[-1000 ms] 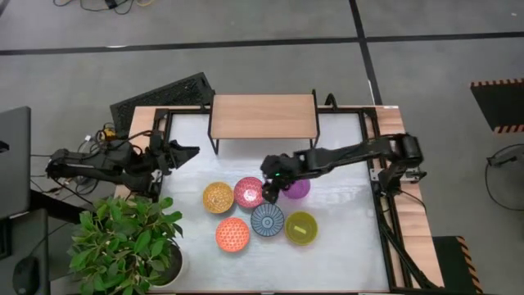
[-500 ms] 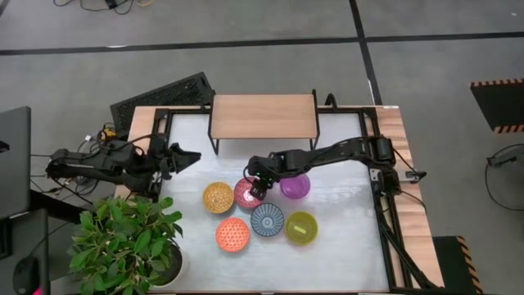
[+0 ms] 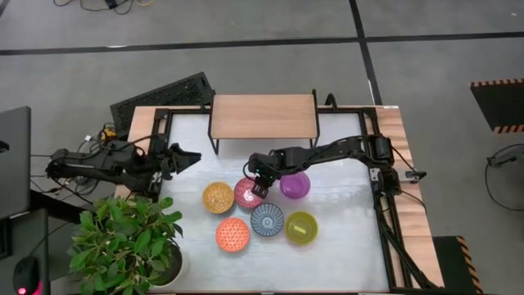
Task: Place and stack bowls onto a shelf
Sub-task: Put the red patterned bowl on the shelf
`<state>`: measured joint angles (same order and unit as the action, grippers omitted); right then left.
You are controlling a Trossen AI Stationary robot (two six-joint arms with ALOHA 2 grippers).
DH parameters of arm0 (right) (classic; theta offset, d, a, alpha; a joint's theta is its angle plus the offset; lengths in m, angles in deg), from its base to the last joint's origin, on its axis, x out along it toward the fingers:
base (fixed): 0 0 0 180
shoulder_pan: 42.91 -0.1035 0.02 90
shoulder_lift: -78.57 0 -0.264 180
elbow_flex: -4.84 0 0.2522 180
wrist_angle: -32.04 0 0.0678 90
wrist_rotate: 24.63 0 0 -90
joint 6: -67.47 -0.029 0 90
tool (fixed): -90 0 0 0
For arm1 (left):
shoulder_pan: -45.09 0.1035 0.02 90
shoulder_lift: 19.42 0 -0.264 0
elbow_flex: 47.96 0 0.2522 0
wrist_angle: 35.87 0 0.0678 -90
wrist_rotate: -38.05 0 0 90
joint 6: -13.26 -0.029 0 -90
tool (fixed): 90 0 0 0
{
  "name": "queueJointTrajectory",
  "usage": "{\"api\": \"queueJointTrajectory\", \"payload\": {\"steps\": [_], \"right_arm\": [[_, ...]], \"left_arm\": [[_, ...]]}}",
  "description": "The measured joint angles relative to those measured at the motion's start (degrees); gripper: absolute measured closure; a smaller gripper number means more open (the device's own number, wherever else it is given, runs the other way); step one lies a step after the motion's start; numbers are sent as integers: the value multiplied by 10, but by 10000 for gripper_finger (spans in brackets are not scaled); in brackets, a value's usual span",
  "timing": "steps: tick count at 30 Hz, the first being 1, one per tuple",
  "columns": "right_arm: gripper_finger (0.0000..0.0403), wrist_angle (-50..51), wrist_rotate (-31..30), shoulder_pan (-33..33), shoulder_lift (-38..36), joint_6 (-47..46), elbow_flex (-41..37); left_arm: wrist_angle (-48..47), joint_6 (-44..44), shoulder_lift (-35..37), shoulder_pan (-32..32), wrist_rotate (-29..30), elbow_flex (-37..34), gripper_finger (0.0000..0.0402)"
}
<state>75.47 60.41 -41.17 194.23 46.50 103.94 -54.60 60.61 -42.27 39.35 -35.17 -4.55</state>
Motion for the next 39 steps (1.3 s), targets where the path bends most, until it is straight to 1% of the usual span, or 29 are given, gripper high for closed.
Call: {"api": "queueJointTrajectory", "payload": {"steps": [6, 9, 16, 20, 23, 29, 32, 34, 37, 39], "right_arm": [[236, -3, 8, 0, 0, 18, 0], [231, -3, 11, 0, 0, 20, 0], [204, -3, 11, 7, 0, 21, 0], [204, -11, 8, 7, 0, 22, -1], [207, -16, 18, 7, 0, 35, -1], [209, -21, 9, 6, 0, 37, -1], [209, -32, 18, 7, 24, 35, 1], [210, -16, 32, 5, 33, 35, -3], [210, -22, 33, -2, 53, 34, 6], [210, -7, 37, -2, 56, 33, 7]], "left_arm": [[0, 0, 0, 0, 0, 0, 266], [-2, 0, 0, 0, 0, 0, 266], [-4, 0, 0, 0, 0, 0, 266], [-4, 0, 0, 0, 1, 0, 266], [-4, 0, 0, 0, 1, 0, 266], [-4, 0, 0, 0, 1, 0, 266], [-5, 0, 0, 0, 1, 0, 266], [-6, 0, 0, 0, 1, 0, 266], [-7, 0, 0, 0, 0, 0, 266], [-7, 0, 0, 0, 0, 0, 266]]}}
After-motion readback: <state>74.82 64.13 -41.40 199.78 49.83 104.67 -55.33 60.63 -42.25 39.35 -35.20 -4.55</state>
